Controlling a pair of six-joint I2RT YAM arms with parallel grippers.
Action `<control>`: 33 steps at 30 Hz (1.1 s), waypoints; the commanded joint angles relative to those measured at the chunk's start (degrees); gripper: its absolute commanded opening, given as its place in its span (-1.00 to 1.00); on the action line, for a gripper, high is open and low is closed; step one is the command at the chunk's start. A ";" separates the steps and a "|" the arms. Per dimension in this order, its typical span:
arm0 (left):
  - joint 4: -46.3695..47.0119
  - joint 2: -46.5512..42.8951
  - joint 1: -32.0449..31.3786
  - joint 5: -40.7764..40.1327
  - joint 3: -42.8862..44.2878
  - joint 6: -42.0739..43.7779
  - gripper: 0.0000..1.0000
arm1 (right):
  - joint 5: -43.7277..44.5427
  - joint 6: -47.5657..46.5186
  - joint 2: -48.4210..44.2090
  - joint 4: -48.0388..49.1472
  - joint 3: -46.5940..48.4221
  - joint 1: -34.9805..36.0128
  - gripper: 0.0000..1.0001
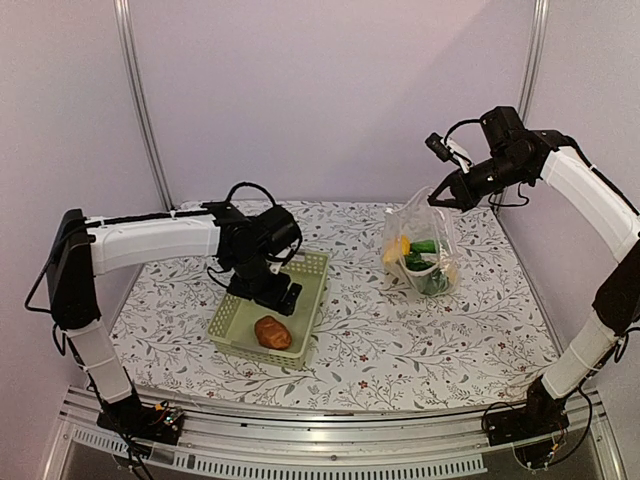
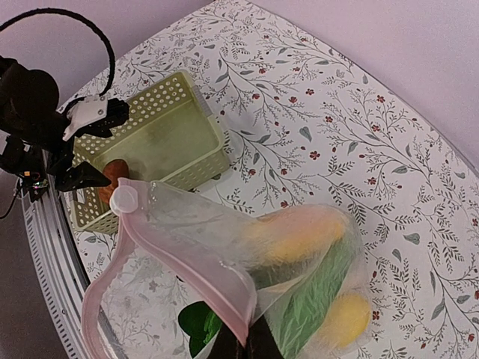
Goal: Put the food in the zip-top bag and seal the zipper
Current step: Pick up the fake vegetable from the bin.
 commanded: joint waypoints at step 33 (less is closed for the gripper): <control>-3.19 3.61 -0.04 3.28 2.83 2.53 0.24 | 0.86 -0.37 -0.58 -0.34 -0.65 1.03 -1.00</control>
